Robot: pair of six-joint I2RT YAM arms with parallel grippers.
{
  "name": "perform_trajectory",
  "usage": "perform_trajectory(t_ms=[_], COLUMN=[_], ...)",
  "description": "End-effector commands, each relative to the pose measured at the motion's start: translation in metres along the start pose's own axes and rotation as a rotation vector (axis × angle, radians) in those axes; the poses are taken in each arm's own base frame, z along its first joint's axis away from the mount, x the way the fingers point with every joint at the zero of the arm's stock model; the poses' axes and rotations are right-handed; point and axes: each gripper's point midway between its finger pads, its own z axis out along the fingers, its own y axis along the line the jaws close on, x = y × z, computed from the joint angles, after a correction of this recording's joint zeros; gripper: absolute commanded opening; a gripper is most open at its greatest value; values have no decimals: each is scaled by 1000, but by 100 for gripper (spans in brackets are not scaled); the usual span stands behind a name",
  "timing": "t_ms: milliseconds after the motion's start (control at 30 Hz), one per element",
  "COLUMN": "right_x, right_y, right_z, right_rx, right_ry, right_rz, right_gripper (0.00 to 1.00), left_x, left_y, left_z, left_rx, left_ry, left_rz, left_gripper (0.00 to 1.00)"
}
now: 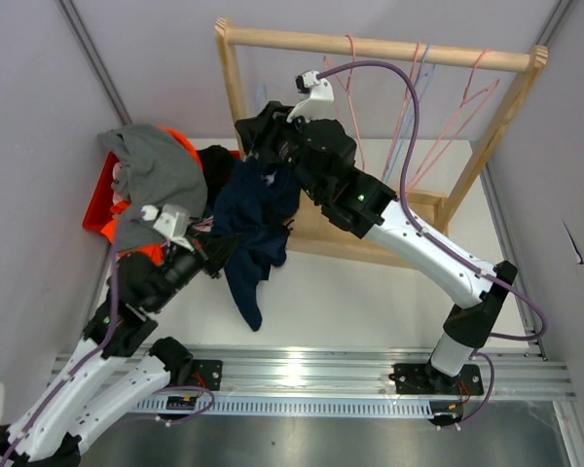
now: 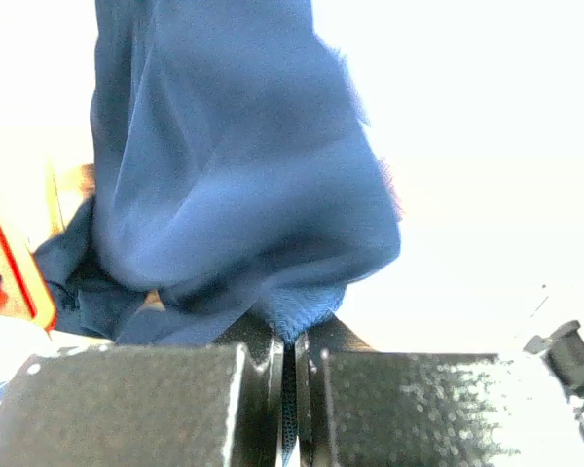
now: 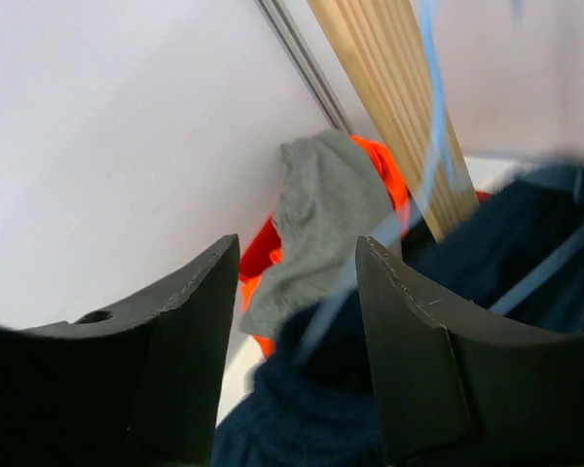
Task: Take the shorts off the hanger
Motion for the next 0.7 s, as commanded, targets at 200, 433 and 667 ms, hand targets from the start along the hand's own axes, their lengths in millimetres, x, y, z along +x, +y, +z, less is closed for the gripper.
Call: perform_trajectory(t_ms=[200, 433, 667], right_x=[-82, -43, 91], right_y=[17, 15, -7], right_z=[-19, -17, -18], right_rx=[-60, -65, -27], right_ry=[-193, -58, 295], right_rz=[86, 87, 87], right_gripper=[8, 37, 69], left_x=[20, 44, 82], left_y=[8, 7, 12], left_z=[-47, -48, -51], left_rx=[-41, -30, -37], left_ry=[11, 56, 103], left_rz=[-47, -138, -253], left_gripper=[0, 0, 0])
